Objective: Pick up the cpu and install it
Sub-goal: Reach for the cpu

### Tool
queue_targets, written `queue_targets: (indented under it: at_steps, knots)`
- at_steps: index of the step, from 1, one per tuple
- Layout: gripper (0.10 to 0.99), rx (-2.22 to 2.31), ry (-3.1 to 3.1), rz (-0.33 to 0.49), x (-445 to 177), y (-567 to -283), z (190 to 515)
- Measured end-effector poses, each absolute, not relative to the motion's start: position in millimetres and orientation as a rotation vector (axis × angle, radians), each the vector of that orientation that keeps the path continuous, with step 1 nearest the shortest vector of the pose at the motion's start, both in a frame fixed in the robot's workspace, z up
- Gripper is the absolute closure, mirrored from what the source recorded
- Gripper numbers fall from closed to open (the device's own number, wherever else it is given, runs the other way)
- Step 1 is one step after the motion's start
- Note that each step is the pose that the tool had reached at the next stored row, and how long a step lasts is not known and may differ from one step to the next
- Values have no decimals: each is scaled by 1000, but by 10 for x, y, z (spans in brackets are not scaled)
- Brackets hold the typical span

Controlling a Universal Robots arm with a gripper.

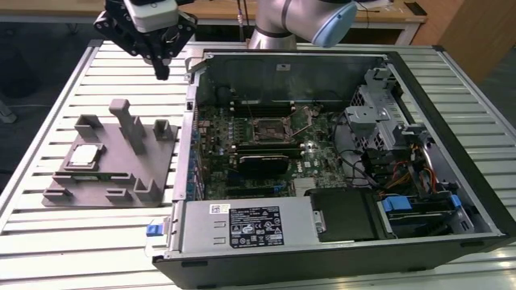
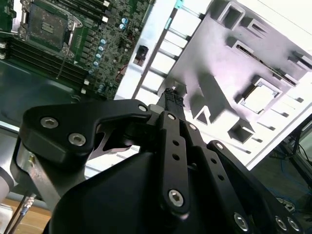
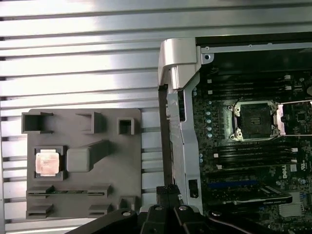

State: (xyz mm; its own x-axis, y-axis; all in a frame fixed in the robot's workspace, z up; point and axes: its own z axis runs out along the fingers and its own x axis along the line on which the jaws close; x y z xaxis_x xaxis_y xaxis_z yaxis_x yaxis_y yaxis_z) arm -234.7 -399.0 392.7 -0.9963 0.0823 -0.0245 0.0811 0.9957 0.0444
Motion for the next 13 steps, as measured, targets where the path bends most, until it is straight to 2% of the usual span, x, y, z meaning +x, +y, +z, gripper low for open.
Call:
queue_targets:
  at_steps: [13]
  knots:
    - [980, 130, 3112, 67, -2588, -3989, 3924]
